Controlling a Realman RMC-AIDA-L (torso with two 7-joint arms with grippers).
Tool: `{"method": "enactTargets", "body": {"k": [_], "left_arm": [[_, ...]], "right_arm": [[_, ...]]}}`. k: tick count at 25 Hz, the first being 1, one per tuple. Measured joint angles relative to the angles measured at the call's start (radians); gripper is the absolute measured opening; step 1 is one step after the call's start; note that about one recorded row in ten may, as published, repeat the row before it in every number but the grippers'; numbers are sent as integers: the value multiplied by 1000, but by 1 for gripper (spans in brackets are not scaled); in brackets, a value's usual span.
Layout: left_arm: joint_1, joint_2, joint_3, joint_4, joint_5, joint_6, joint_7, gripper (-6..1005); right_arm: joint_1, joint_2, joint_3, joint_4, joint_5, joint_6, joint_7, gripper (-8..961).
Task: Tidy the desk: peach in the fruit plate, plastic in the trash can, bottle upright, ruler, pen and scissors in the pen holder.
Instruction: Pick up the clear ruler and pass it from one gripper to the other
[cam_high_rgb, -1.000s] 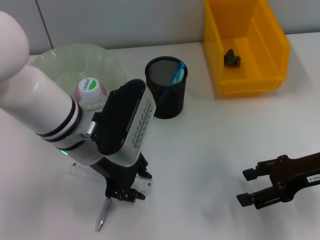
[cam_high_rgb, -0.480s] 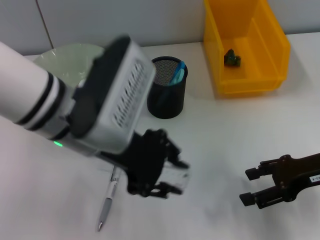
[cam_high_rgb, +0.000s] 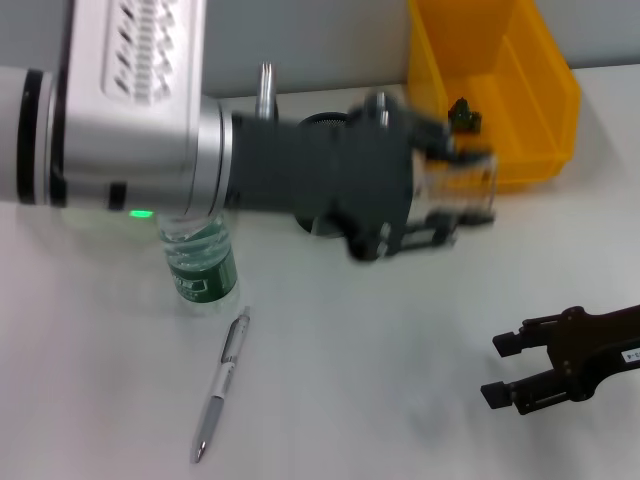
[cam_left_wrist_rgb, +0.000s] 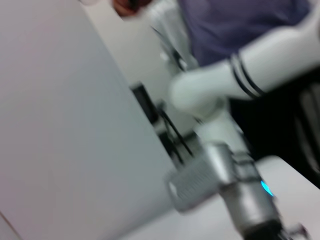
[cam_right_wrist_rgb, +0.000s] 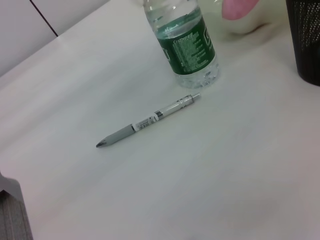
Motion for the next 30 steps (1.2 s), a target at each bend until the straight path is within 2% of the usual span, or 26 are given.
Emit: {"method": "enactTargets", "body": {"k": [3,4,7,9,11,15,18,19,20,22,27,30], "left_arm": [[4,0,12,-11,-36,-34,18,386],[4,0,49,-58,-120,-129,69,386],[-15,-2,122,-153,-239,-318,155,386],[-28,-3,143,-194,-292,-376,202,386],[-66,-3,159,-283,-407,-426,287,385],[-122,-4,155,-431,-576,-434,419,385],[-131,-4,165,-520,-716,-427,570,386],[-131,-4,165,-520,-716,-427,570,386],[-134,-4,185,-577,-815,-422,677,386],[-143,-4,212,-642,-919,-411,780,387],[-173,-5,291,-789,-1155,-355,997,387],[-184,-5,331,-852,-1265,-332,1073,387]], "right_arm": [[0,1,0,1,2,1,-1,838],[0,1,0,0,3,1,-1,838],[0,1,0,0,4,1,-1,838],[0,1,0,0,5,1,-2,838],[0,2,0,0,5,2,-4,838],[0,2,0,1,5,2,-8,838],[-4,3,0,5,5,2,-13,838],[-4,3,0,5,5,2,-13,838],[-5,3,0,4,5,2,-13,838],[-6,3,2,3,5,2,-13,838],[-1,3,7,4,6,2,-14,838],[1,3,7,6,7,2,-14,838]]}}
